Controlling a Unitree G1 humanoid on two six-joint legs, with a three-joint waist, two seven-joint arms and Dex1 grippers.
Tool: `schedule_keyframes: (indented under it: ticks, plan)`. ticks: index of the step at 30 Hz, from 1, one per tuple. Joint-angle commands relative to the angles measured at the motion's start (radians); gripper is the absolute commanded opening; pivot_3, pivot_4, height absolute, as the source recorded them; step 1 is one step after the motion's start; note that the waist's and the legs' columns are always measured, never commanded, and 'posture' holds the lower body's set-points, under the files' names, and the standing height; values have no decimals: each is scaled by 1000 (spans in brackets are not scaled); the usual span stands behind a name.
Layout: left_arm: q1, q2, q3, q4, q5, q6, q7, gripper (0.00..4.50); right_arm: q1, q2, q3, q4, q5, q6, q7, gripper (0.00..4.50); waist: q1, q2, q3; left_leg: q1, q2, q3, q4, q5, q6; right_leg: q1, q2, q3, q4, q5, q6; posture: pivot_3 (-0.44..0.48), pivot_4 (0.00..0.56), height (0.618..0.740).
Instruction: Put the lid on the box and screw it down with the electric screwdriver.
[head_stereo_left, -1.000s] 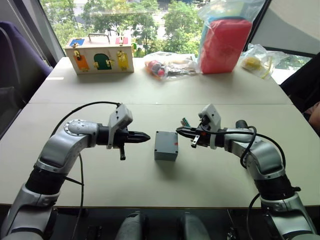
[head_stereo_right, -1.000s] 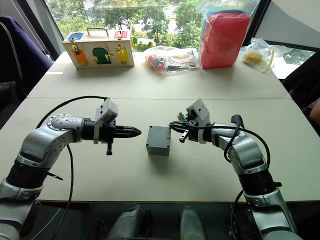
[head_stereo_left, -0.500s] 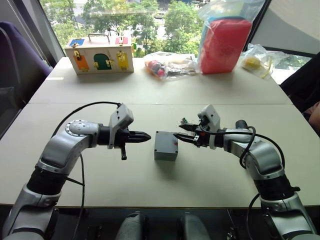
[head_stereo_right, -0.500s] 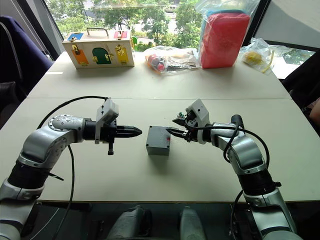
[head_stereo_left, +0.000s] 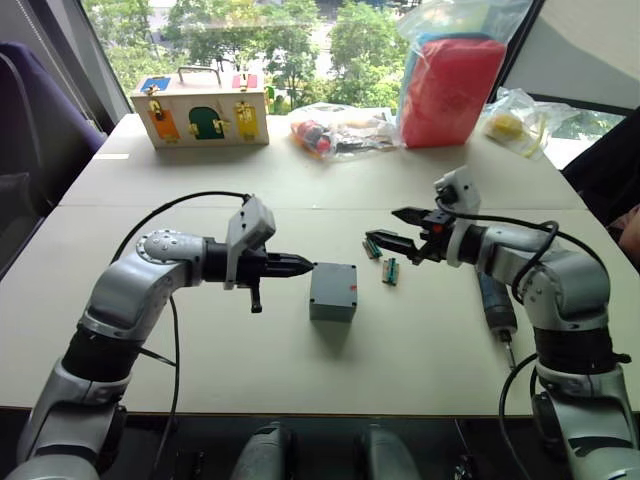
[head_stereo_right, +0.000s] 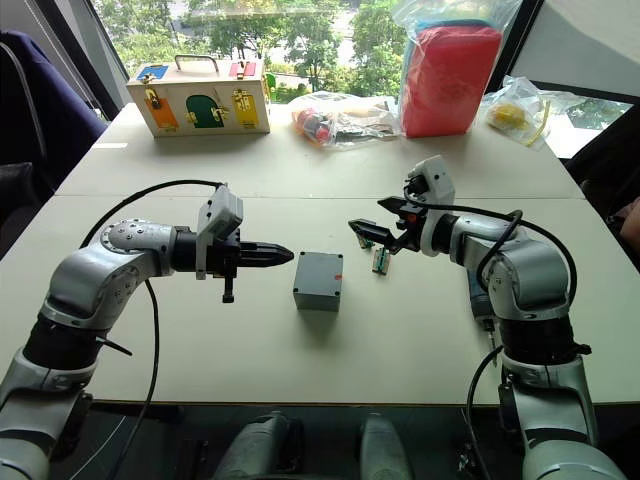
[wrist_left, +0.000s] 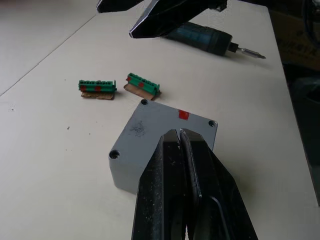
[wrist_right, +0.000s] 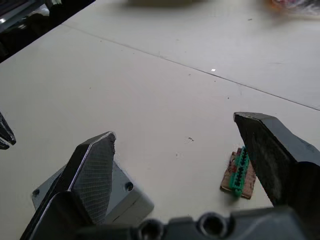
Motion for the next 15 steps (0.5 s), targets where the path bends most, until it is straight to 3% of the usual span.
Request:
schedule_keyframes:
  ticks: [1,4,8,11,15]
  plan:
    - [-30,-19,-4,-39,-21,-25,-21,0,-71,-55,-114,73,-19,142,-120,4465,1,0,0,0,0,0,0,0,0,0,0,0,0,0,0,0,150,740]
    - [-31,-31,-23,-57,-12,-35,-24,0,-97,-157,-108,115,-34,325,-152,4465,0,0,0,0,0,0,0,0,0,0,0,0,0,0,0,0,150,740]
    - [-38,-29,-49,-87,2,-58,-37,0,-86,-388,-14,89,7,460,-49,4465,-1,3,2,-1,0,1,-1,0,0,-1,-1,0,-1,0,0,0,150,740]
    - [-31,-2,-115,-112,69,-117,-68,0,-94,-446,-27,147,99,570,-2,4465,-9,4,2,0,0,1,-1,-1,1,0,0,0,-1,0,0,0,150,740]
    - [-17,-19,-148,-131,81,-148,-72,0,-32,-549,48,198,150,586,30,4465,-4,4,2,1,1,1,-1,-1,2,0,0,1,-1,0,0,0,150,740]
